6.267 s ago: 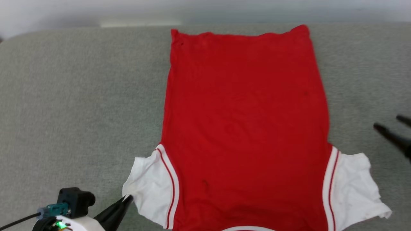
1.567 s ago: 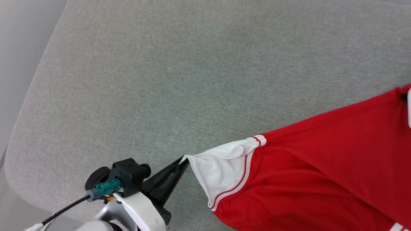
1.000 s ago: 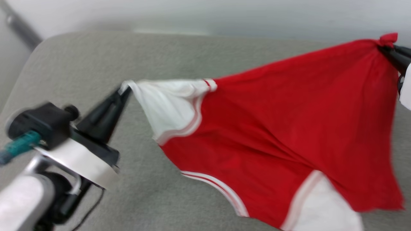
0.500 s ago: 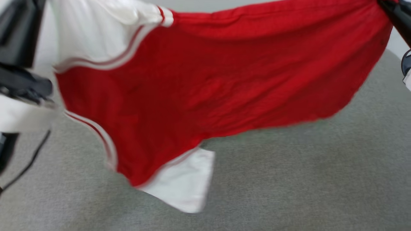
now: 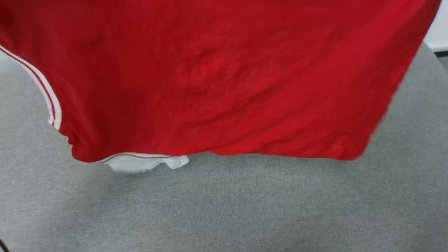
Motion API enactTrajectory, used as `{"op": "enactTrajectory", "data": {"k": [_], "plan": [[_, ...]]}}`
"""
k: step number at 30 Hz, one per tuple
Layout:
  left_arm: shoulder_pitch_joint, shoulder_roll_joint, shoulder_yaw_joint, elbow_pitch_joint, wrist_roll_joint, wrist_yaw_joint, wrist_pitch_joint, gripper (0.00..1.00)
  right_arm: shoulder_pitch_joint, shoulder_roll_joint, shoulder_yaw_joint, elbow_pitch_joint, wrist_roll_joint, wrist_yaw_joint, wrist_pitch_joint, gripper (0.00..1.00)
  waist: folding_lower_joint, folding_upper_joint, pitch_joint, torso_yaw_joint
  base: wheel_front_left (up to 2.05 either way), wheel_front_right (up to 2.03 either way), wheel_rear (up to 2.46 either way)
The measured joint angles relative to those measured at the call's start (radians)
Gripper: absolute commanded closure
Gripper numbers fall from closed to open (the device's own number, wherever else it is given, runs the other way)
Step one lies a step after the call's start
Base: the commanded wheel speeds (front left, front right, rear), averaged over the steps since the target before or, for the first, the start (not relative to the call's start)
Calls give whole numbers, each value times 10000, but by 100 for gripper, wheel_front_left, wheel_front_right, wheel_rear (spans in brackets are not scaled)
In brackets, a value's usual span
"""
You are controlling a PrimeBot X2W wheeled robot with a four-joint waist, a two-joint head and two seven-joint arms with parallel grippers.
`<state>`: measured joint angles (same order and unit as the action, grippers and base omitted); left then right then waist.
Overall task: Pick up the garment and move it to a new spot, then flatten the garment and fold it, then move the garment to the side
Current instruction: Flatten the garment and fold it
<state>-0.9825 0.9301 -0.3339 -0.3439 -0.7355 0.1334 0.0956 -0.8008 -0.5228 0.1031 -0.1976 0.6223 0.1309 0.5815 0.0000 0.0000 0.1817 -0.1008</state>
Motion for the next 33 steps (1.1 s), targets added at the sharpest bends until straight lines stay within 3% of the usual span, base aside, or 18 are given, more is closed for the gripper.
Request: {"op": "enactTrajectory", "data": {"k": [3,11,17,23,28,33], "plan": [[-918,-151,-81,500,222,-203,54,100,-385,42,-198,52,-115,0,-117,100,0,0,359,-33,0,0,0],[-3957,-982,-554,2872,865,-1254,-136,100,-2393,-295,44,982,-721,2,-754,100,0,0,1795,-46,0,0,0],[-6807,-1827,-834,5265,1530,-1877,-583,100,-4647,-447,621,2341,-1379,2,-1452,100,1,0,3099,25,0,0,0],[-9038,-2798,-869,7659,1795,-2109,-1480,100,-6699,-370,1051,4073,-2203,8,-2508,100,2,0,4283,160,0,0,0],[-9885,-3507,-968,8978,1870,-2217,-2449,100,-7822,-253,1191,5367,-2704,6,-3492,100,2,0,5072,420,0,0,0],[-9252,-4027,-1266,9741,1852,-2395,-3252,100,-7768,6,1595,6401,-3045,6,-4464,100,2,0,5480,914,0,0,0]]}}
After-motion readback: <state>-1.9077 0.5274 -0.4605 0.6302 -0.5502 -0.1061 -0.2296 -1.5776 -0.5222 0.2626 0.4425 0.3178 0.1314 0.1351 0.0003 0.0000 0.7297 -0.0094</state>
